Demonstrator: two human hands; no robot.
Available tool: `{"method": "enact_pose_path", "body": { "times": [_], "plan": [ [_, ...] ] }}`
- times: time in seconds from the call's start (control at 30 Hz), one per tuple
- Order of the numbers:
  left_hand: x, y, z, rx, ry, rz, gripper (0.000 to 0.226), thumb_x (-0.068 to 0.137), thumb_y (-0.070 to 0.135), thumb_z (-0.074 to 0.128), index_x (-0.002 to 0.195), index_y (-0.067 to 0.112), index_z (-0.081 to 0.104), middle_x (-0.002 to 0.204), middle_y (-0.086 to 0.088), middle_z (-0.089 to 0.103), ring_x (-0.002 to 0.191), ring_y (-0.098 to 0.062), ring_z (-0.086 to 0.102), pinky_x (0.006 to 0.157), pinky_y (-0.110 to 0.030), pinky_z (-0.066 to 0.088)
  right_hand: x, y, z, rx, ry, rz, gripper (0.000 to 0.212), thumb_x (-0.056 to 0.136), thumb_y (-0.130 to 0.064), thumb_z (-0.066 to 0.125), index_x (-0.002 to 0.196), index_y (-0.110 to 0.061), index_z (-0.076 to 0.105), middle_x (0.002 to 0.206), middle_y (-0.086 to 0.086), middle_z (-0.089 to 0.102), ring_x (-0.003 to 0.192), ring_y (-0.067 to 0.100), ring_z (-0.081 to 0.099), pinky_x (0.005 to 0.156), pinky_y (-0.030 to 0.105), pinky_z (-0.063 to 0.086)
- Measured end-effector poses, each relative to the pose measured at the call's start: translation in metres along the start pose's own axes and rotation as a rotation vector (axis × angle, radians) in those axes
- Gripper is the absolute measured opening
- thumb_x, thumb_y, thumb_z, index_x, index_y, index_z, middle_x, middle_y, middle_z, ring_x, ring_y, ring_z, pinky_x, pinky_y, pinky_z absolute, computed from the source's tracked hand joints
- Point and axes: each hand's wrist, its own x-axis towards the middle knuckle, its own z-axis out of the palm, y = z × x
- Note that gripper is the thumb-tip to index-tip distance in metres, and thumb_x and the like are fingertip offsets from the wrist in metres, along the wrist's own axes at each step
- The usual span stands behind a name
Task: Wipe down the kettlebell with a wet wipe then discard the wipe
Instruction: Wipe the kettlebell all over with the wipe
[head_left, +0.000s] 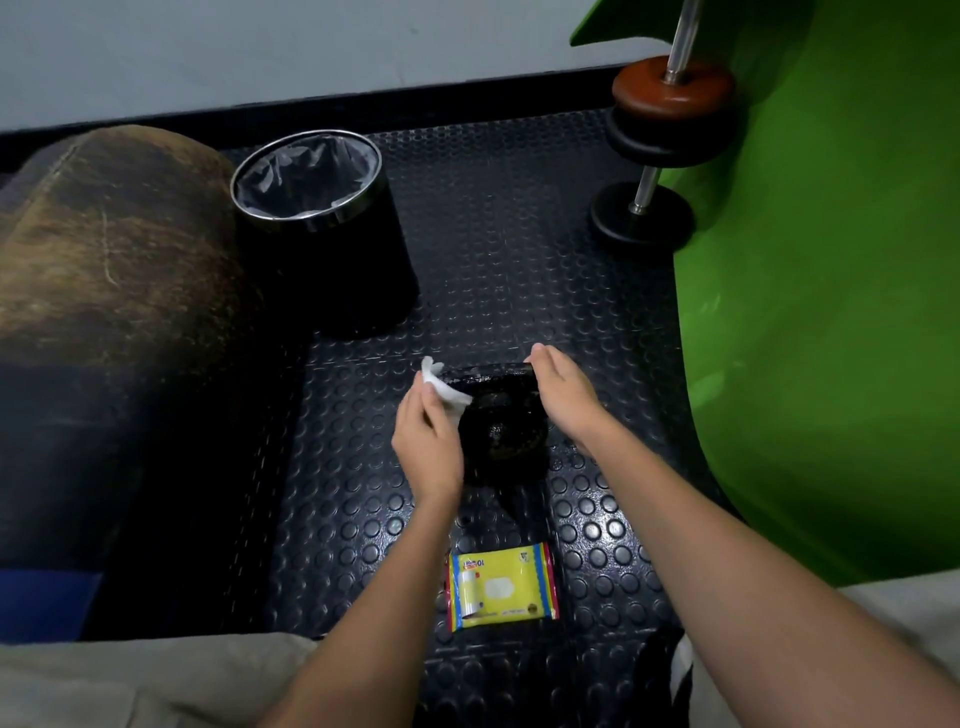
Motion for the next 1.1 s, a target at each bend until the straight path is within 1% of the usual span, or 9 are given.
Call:
{"method": "enact_pose_path", "body": {
  "times": [0.1,0.2,0.37,0.5,0.67,0.83,0.97,1.03,1.1],
  "plan": [
    [0.012,0.013,-0.001,-0.061,-0.031,-0.314,0.049,0.109,0.039,0.030,0.098,0.011,0.068,0.086,0.003,0.065,0.089,-0.020,0.062,0.072,-0.026,0.041,0.002,0.000,0.002,-0.014,0.016,-0.009,0.044,0.106,-0.050,0.025,0.113,-0.023,0.060,0.123,-0.002,0.057,0.114,0.016,0.053,0.098,0.038,0.041],
    [0.030,0.022,-0.003,-0.136,-0.156,-0.493,0.041,0.106,0.035,0.028,0.087,0.013,0.058,0.085,-0.006,0.061,0.078,-0.022,0.060,0.069,-0.032,0.047,0.003,0.000,0.001,-0.027,0.014,-0.006,0.047,0.106,-0.049,0.024,0.118,-0.022,0.060,0.127,-0.002,0.055,0.117,0.017,0.051,0.102,0.039,0.040],
    [0.034,0.034,0.006,0.192,-0.257,0.047,0.036,0.104,0.025,0.027,0.070,0.021,0.041,0.081,0.004,0.050,0.085,-0.020,0.047,0.076,-0.037,0.036,0.001,0.001,0.003,-0.039,0.033,-0.004,0.048,0.106,-0.049,0.023,0.119,-0.020,0.060,0.130,0.000,0.046,0.119,0.018,0.046,0.101,0.037,0.035],
    [0.027,0.014,0.009,0.298,-0.212,0.379,0.040,0.109,0.030,0.022,0.080,0.020,0.047,0.085,0.004,0.051,0.086,-0.019,0.047,0.084,-0.035,0.037,-0.004,0.003,0.003,0.035,0.057,-0.003,0.042,0.105,-0.049,0.030,0.105,-0.020,0.060,0.122,-0.001,0.043,0.107,0.012,0.050,0.093,0.034,0.035],
    [0.013,0.007,0.006,0.063,-0.163,0.143,0.033,0.111,0.031,0.021,0.103,0.025,0.053,0.102,0.004,0.050,0.098,-0.011,0.045,0.089,-0.023,0.033,-0.012,0.009,0.010,0.158,0.130,0.022,0.040,0.102,-0.053,0.041,0.083,-0.021,0.053,0.116,-0.001,0.046,0.093,0.001,0.048,0.086,0.028,0.033],
    [0.027,0.003,0.011,-0.340,-0.207,-0.429,0.037,0.105,0.046,0.027,0.111,0.024,0.055,0.113,0.004,0.058,0.106,-0.015,0.056,0.098,-0.032,0.043,-0.005,0.009,0.014,0.173,0.116,0.021,0.041,0.101,-0.058,0.038,0.076,-0.026,0.045,0.103,-0.002,0.049,0.086,0.010,0.048,0.080,0.031,0.036],
    [0.049,-0.002,0.008,-0.443,-0.267,-0.689,0.031,0.102,0.033,0.035,0.097,0.015,0.060,0.081,-0.005,0.054,0.047,-0.010,0.043,0.045,-0.020,0.043,0.002,0.011,0.014,0.181,0.106,0.026,0.043,0.100,-0.060,0.039,0.076,-0.025,0.045,0.094,-0.003,0.045,0.081,0.012,0.046,0.074,0.030,0.038],
    [0.053,-0.002,0.008,-0.343,-0.311,-0.626,0.043,0.099,0.037,0.033,0.119,0.014,0.062,0.102,-0.004,0.065,0.068,-0.013,0.063,0.066,-0.027,0.055,0.003,0.013,0.015,0.159,0.113,0.031,0.042,0.100,-0.060,0.037,0.078,-0.025,0.046,0.097,-0.002,0.047,0.084,0.013,0.047,0.075,0.030,0.039],
    [0.051,0.004,0.005,-0.134,-0.323,-0.443,0.045,0.099,0.040,0.028,0.114,0.012,0.060,0.112,-0.001,0.064,0.101,-0.019,0.061,0.092,-0.036,0.049,0.004,0.014,0.014,0.149,0.112,0.039,0.043,0.101,-0.059,0.034,0.085,-0.023,0.051,0.107,0.000,0.053,0.094,0.015,0.051,0.081,0.032,0.038]
  ]
}}
